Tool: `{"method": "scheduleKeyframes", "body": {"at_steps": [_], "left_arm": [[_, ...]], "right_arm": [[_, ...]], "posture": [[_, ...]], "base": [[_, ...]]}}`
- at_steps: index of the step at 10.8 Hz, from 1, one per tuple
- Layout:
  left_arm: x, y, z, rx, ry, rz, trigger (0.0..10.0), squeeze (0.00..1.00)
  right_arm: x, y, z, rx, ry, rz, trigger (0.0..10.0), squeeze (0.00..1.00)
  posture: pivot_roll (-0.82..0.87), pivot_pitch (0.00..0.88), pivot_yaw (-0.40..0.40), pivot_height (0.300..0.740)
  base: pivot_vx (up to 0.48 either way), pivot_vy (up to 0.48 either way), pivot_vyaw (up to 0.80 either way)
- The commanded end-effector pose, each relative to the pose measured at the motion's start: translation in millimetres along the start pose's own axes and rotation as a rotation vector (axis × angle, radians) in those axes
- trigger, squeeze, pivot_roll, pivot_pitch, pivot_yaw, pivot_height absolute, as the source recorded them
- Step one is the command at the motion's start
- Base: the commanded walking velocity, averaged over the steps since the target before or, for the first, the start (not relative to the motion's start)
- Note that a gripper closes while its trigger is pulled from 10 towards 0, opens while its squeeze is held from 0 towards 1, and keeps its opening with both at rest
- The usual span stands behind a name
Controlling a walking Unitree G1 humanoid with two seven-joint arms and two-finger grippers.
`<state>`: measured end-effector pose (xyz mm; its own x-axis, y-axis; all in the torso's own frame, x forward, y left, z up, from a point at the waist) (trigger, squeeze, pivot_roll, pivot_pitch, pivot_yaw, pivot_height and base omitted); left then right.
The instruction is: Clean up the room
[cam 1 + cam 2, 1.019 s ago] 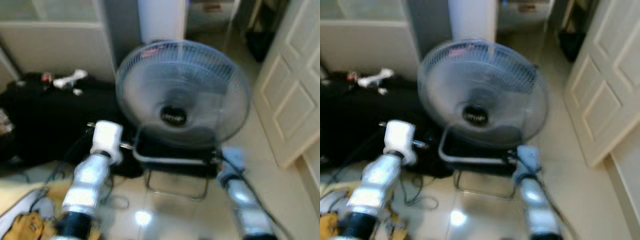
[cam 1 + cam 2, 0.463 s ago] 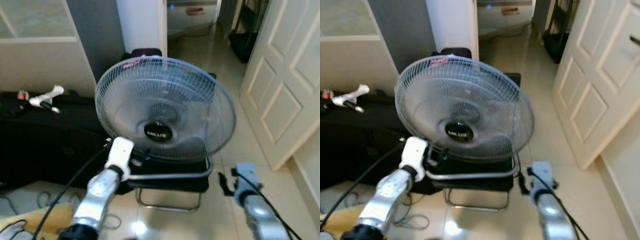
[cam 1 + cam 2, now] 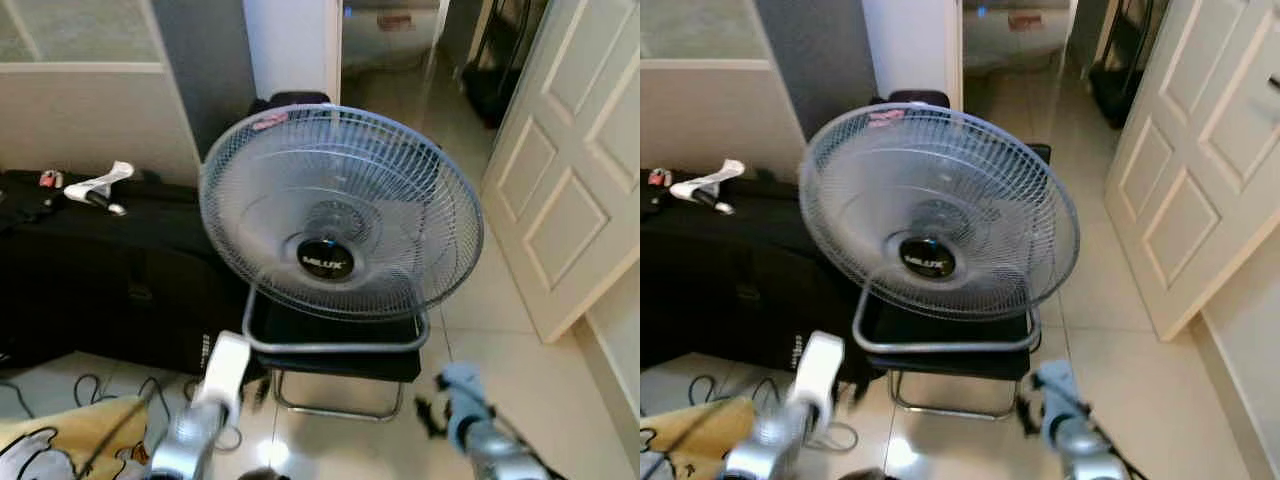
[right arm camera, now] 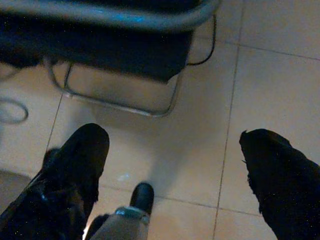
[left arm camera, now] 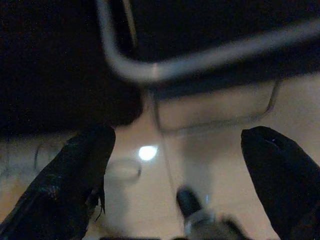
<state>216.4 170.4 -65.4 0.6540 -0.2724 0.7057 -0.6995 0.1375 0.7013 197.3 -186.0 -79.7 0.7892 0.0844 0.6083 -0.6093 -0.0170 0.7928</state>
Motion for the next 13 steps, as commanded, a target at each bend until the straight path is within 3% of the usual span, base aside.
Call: {"method": "scheduleKeyframes", "body": {"at_steps": [1, 2, 3, 5, 6, 8, 11, 13], "left_arm": [[-5, -1.0, -3.1, 0.02, -0.018, -0.04, 10.0, 0.0], [-20, 1.8, -2.8, 0.021, -0.035, -0.104, 10.0, 0.0], [-50, 12.0, -2.7, 0.042, -0.018, -0.189, 10.0, 0.0], [-64, 16.2, 8.1, 0.036, 0.008, -0.217, 10.0, 0.0], [-73, 17.8, 19.2, 0.023, -0.001, -0.255, 10.0, 0.0], [-80, 18.8, 28.2, 0.015, -0.003, -0.299, 10.0, 0.0], [-70, 11.2, 50.5, -0.029, -0.059, -0.295, 10.0, 0.0], [-83, 19.6, 42.4, -0.038, -0.053, -0.301, 10.0, 0.0]], "right_arm": [[-3, -1.8, -2.8, -0.011, 0.036, -0.023, 10.0, 0.0], [-11, -2.1, -4.2, -0.021, 0.043, -0.06, 10.0, 0.0], [-28, 0.0, -5.3, -0.053, -0.061, -0.106, 10.0, 0.0], [-44, 3.3, -8.2, -0.052, -0.115, -0.147, 10.0, 0.0], [-58, 7.2, -11.6, -0.048, -0.085, -0.173, 10.0, 0.0], [-69, 9.6, -20.9, -0.028, -0.021, -0.205, 10.0, 0.0], [-79, 12.3, -33.1, -0.004, -0.1, -0.253, 10.0, 0.0], [-86, 14.3, -31.9, -0.015, -0.148, -0.292, 10.0, 0.0]], "posture": [[-0.01, 0.0, 0.045, 0.74], [0.0, 0.0, 0.04, 0.74], [0.04, 0.0, 0.015, 0.74], [0.05, 0.027, 0.005, 0.74], [0.08, 0.078, -0.011, 0.74], [0.08, 0.105, -0.008, 0.74], [0.08, 0.111, 0.003, 0.74], [0.07, 0.104, 0.014, 0.74]], "base": [[0.0, 0.0, 0.0], [0.0, 0.0, 0.0], [0.0, 0.0, 0.0], [0.0, 0.0, 0.0], [0.0, 0.0, 0.0], [0.0, 0.0, 0.0], [0.0, 0.0, 0.0], [0.0, 0.0, 0.0]]}}
Point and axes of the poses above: a point about 5 cm out from each wrist's last joint towards the gripper, its own y axis pointing back from the gripper into the wrist, its own x axis along the axis of the wrist's last joint, z = x × y, the point moved 1 cm from there along -y, pointing out of the wrist towards the gripper, and after that the axes turned 2 degrees about -y, right-handed, at the moved point
